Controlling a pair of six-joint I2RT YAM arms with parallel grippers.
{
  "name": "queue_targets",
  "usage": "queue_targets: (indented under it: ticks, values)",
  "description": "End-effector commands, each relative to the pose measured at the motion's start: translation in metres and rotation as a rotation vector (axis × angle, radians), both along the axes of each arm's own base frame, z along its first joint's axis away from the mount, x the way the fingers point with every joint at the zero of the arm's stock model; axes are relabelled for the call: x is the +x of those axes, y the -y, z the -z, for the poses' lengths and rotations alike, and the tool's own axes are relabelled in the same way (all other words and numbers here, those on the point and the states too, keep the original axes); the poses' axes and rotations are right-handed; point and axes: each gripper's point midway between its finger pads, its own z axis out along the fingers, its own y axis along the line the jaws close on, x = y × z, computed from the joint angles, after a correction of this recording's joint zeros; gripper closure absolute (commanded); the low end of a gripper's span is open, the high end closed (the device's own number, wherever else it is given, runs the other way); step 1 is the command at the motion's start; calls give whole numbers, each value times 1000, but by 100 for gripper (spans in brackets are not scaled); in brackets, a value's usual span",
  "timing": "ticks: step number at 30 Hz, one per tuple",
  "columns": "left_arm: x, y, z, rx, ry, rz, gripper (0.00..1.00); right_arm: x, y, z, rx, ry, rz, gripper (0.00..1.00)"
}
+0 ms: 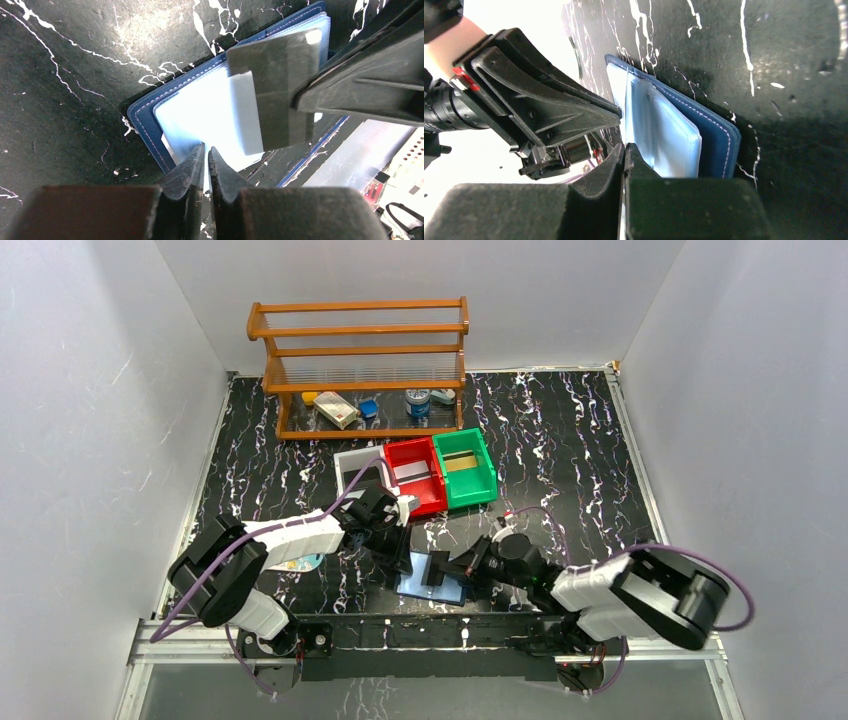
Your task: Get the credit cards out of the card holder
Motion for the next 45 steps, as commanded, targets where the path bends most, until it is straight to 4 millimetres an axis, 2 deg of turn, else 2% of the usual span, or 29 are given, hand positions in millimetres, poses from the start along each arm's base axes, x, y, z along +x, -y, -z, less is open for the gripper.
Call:
queue_targets:
  ticks: [1, 5, 9, 17, 21, 26, 32, 36, 45]
  values:
    - [-4, -15, 5, 78, 2, -10, 90, 12, 17, 4, -132, 38, 70, 93]
    - [1, -12, -4, 50, 35, -24, 82, 14, 31, -4, -151, 64, 120, 94]
    - [5, -7, -18, 1, 72, -40, 68, 15, 39, -15, -116, 108, 150, 94]
    - [20, 3, -58, -118, 193, -84, 39, 16, 34, -31, -67, 179, 124, 94]
    - [23, 9, -74, -223, 194, -102, 30, 14, 27, -40, -30, 215, 85, 94]
    - [32, 6, -98, -451, 92, -161, 29, 12, 20, -52, 16, 261, 47, 94]
    - [21, 14, -109, -616, 1, -122, 31, 8, 12, -77, 106, 344, 0, 93]
    - [16, 19, -115, -692, -28, -99, 33, 4, 7, -92, 156, 392, -28, 93]
    - [5, 24, -127, -748, -29, 22, 40, -1, 3, -116, 235, 452, -63, 92]
